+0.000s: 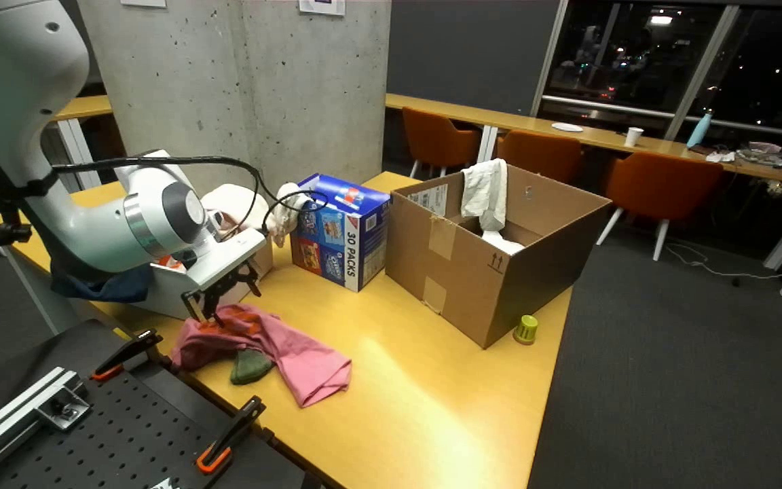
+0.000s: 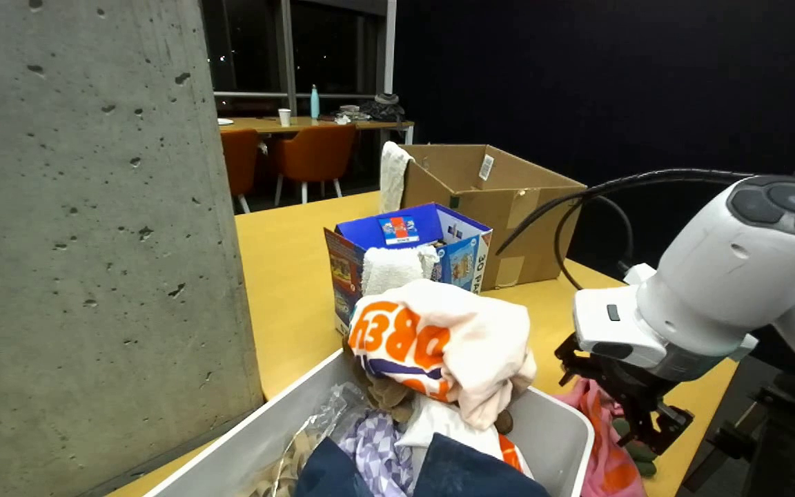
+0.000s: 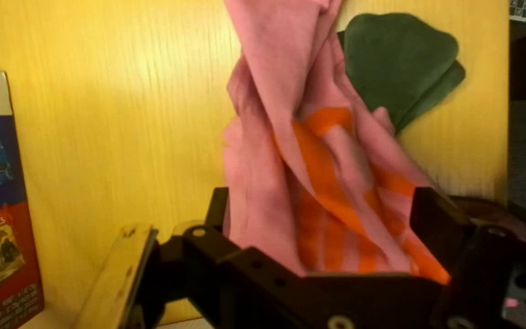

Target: Put the shirts over the stuffed toys and put them into the laundry basket

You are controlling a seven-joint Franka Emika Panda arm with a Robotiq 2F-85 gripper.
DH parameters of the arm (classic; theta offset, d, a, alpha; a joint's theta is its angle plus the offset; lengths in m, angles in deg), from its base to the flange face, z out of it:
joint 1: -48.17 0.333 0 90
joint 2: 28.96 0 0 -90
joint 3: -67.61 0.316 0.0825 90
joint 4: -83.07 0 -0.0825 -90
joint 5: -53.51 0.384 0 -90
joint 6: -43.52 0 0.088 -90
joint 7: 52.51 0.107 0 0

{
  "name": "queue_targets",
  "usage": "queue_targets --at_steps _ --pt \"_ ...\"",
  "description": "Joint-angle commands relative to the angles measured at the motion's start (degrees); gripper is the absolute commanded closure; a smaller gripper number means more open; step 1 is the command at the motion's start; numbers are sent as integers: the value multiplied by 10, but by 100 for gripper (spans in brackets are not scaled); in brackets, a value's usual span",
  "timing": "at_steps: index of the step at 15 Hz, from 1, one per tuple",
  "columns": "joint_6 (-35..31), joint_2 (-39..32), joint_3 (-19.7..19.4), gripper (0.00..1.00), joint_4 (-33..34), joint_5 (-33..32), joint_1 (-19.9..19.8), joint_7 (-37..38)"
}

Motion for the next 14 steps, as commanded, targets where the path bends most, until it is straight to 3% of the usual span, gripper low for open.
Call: queue_targets --at_steps 1,4,5,8,10,12,14 --pt "14 -46 70 0 62 26 -62 -47" --pt "25 -71 105 0 91 29 -91 -57" --pt "37 -75 132 0 103 -12 -123 -29" --pt "61 -90 173 0 116 -15 -158 -27" --pt "69 -100 185 0 123 -24 -174 -22" --pt "75 -106 198 26 127 -27 -189 -23" --pt "81 -110 206 42 131 -32 -195 -18"
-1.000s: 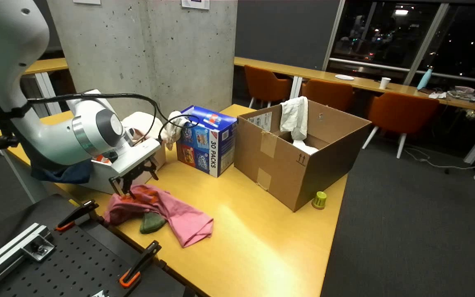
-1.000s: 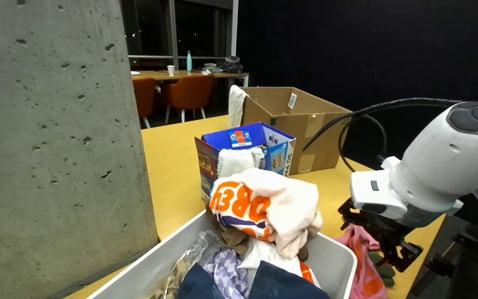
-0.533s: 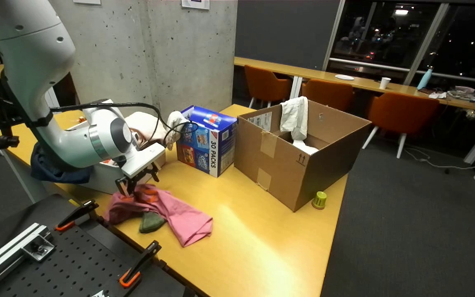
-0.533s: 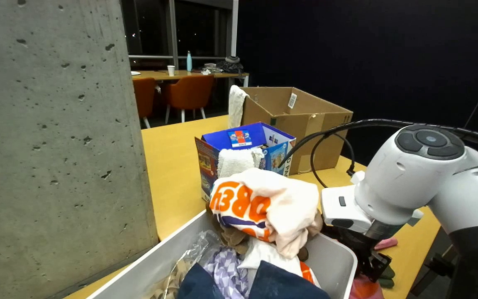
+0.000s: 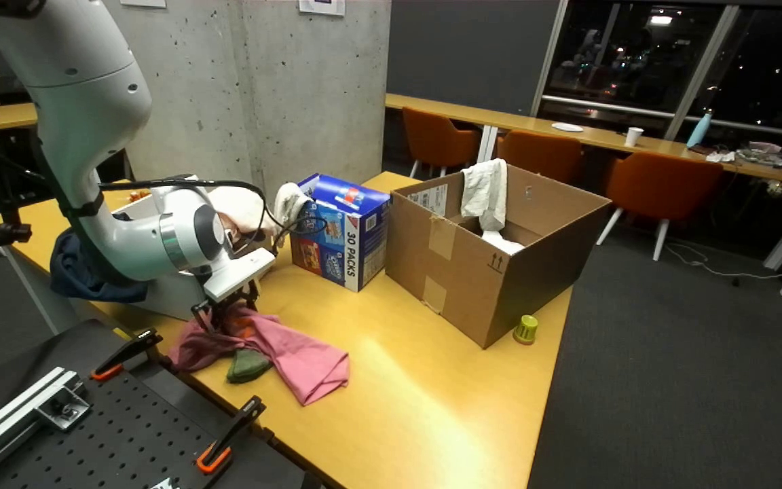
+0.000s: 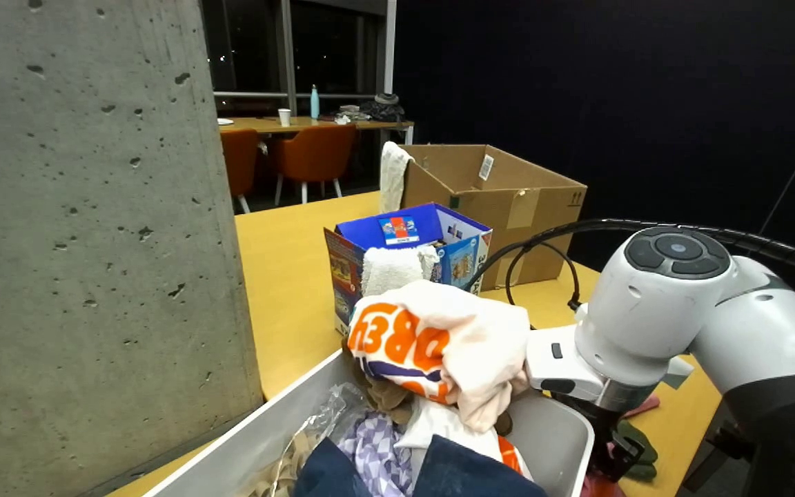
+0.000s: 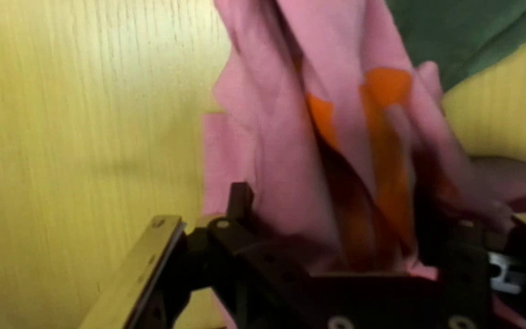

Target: Put the shirts over the stuffed toys and put them into the laundry basket

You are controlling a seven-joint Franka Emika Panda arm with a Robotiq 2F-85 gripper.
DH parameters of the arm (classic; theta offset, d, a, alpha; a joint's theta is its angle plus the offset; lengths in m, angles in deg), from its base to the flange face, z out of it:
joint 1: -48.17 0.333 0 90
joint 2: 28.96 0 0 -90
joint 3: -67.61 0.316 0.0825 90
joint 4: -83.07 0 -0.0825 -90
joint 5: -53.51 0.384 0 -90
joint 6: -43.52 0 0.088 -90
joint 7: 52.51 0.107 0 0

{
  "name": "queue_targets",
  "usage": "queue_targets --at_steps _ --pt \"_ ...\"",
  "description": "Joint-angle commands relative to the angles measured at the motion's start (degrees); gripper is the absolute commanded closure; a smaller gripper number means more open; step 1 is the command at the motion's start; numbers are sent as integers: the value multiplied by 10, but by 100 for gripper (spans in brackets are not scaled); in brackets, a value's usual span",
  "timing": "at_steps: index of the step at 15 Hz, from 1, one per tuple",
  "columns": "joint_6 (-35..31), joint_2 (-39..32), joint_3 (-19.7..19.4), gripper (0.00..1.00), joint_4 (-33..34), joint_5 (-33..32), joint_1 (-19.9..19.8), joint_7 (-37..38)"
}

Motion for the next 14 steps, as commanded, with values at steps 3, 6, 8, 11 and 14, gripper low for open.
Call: queue_targets --at_steps 3,6,8,11,14 --pt "16 -12 21 64 17 -28 -18 27" --pt "6 -2 -1 84 4 -29 8 41" --pt "3 14 -12 97 -11 -36 23 60" --pt "-4 51 -48 94 -48 -60 66 106" --pt "-3 98 -94 94 -93 -94 117 167"
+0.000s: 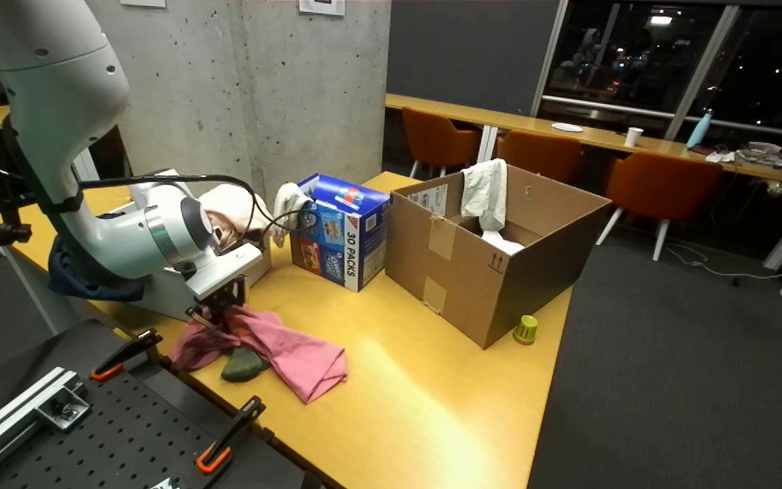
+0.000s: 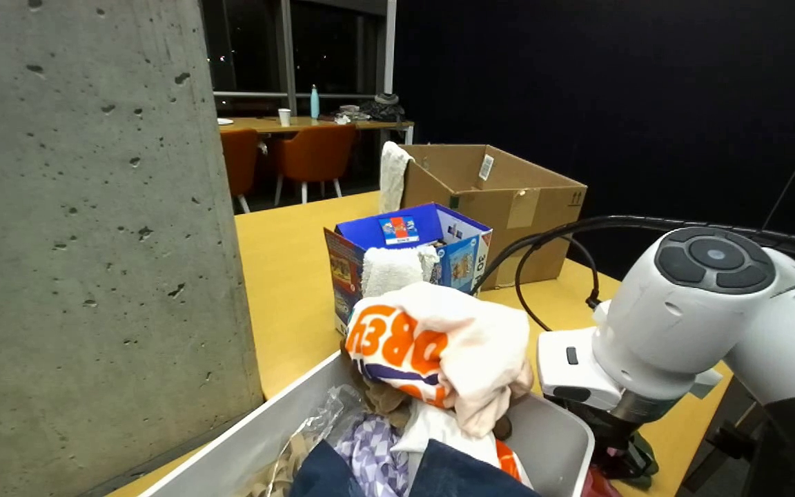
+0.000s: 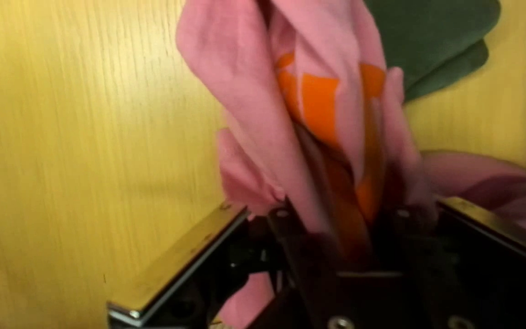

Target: Put the shirts over the stuffed toys and put them into the laundry basket

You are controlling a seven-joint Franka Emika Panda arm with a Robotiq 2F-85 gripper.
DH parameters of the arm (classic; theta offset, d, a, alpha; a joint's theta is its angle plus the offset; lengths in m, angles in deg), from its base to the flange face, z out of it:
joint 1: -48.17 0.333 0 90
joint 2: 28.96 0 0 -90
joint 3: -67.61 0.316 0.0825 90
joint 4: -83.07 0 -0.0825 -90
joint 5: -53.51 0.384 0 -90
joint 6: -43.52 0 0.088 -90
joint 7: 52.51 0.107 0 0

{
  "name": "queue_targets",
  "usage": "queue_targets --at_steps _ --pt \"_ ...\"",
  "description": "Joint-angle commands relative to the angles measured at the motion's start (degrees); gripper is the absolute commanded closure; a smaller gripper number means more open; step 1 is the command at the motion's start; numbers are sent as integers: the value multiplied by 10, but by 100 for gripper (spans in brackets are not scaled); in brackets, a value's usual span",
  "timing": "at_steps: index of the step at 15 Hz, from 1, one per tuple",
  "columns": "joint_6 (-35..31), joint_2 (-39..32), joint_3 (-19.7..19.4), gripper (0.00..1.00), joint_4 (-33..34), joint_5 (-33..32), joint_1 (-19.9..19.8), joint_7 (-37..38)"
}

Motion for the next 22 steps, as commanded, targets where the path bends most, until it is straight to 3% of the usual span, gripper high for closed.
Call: queue_targets --at_steps 1,4,7,10,14,15,19,22 --pt "-1 83 -62 94 -74 -46 70 77" --pt "11 142 -117 94 -115 -92 124 142" --pt "36 211 -158 94 -141 -130 153 179" --pt "81 275 -172 94 -151 -142 164 181" --pt "174 361 -158 94 -144 -127 176 169" --pt "210 382 -50 94 -132 -127 76 166" --pt "283 402 70 94 -74 -38 -8 89" --pt "311 377 129 94 -17 19 -38 23"
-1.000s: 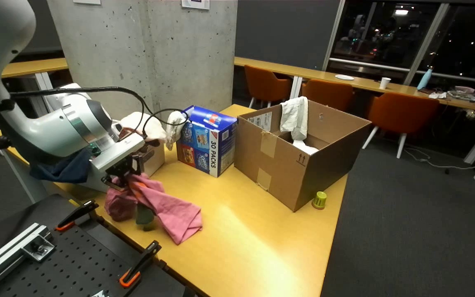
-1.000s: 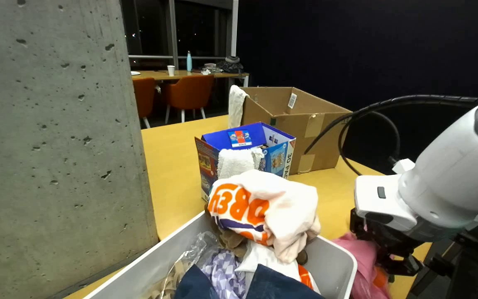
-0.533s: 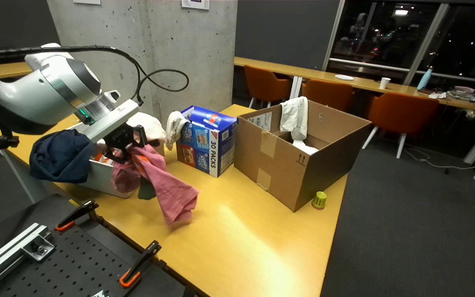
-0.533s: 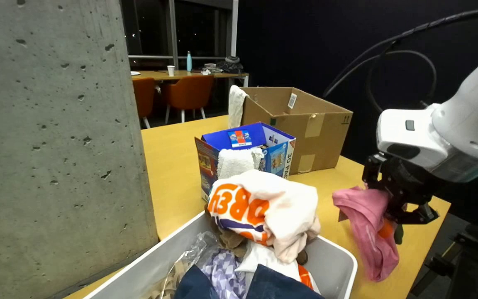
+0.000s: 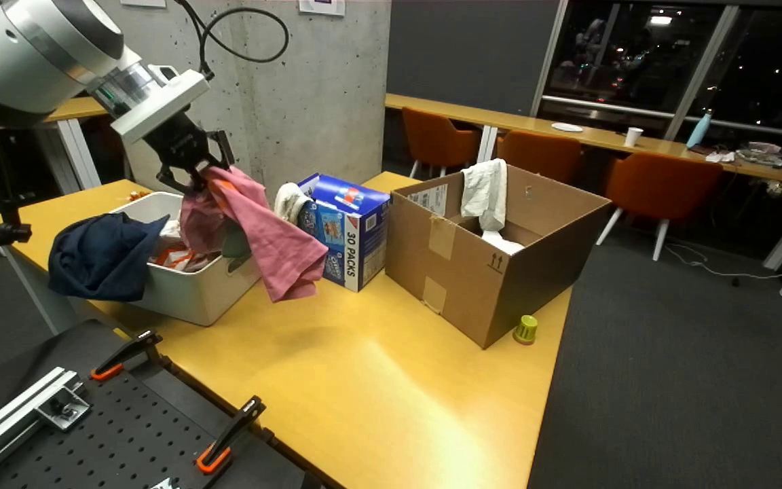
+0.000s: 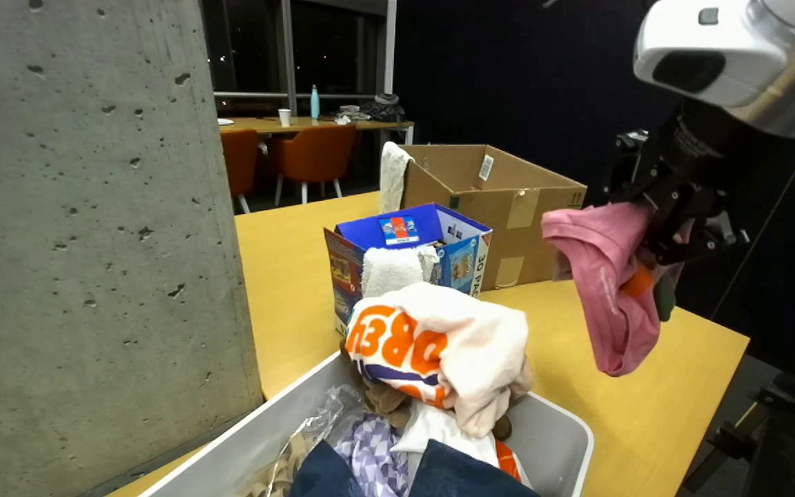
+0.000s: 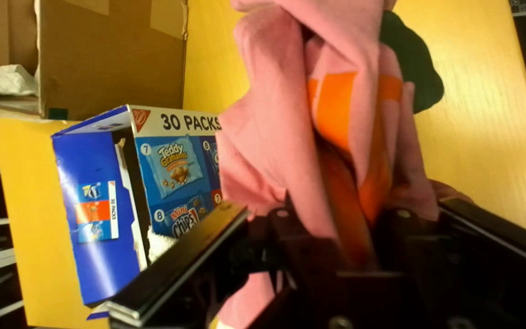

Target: Put the shirts over the stuffed toys and put them into the laundry basket

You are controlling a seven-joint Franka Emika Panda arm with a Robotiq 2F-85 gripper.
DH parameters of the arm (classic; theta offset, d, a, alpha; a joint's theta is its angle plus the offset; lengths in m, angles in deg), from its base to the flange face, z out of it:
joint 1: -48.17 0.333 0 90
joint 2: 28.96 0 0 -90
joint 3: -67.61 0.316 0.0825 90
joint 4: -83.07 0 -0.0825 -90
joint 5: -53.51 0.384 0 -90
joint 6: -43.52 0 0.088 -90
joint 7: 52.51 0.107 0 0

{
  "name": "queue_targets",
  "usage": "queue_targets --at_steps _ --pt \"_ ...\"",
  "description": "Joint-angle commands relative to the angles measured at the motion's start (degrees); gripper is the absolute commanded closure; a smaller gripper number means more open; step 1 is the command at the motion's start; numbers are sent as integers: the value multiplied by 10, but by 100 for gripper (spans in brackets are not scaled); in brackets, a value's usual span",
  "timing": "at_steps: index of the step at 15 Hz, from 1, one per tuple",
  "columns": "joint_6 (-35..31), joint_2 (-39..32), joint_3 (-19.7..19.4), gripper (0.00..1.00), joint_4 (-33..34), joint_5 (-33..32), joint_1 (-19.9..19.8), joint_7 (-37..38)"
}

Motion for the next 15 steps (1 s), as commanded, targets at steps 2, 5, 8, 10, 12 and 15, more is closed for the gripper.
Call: queue_targets --at_steps 2,5,8,10,12,15 --pt "34 -51 82 94 75 66 -43 -95" --pt "26 -94 110 94 87 65 -53 -121" --pt "36 -142 132 94 107 60 -53 -135" --pt "48 -177 147 94 129 56 -47 -141" --pt "60 -205 161 94 150 51 -40 -148" --pt "78 -234 179 94 175 50 -34 -165"
